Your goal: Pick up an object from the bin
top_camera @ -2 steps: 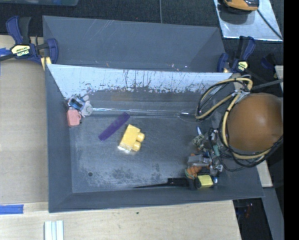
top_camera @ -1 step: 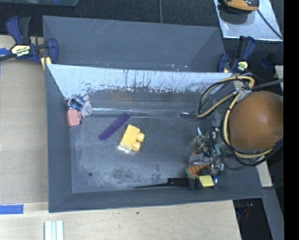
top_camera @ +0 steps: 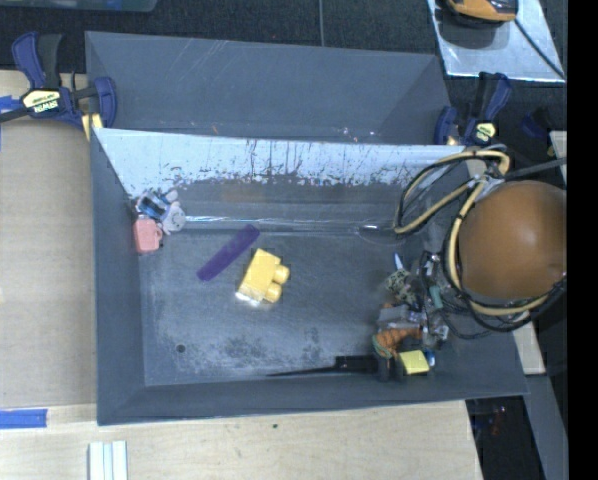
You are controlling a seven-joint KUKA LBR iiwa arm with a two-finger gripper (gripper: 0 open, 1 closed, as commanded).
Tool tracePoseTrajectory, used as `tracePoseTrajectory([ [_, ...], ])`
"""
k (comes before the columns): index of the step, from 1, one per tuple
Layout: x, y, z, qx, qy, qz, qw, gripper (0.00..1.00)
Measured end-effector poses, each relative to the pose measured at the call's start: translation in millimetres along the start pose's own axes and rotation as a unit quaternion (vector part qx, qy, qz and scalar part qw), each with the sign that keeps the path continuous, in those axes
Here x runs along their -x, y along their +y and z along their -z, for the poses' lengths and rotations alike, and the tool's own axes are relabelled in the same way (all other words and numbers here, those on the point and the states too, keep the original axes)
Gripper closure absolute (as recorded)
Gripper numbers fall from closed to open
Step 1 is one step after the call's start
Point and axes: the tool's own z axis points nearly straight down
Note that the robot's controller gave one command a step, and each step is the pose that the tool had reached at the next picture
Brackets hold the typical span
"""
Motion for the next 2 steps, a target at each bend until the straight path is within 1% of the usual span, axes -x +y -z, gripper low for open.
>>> tracePoseTrajectory([
  [2,0.7,-0.5,15.7,0.000,-0.0004,0.000,1.0000,1.00],
])
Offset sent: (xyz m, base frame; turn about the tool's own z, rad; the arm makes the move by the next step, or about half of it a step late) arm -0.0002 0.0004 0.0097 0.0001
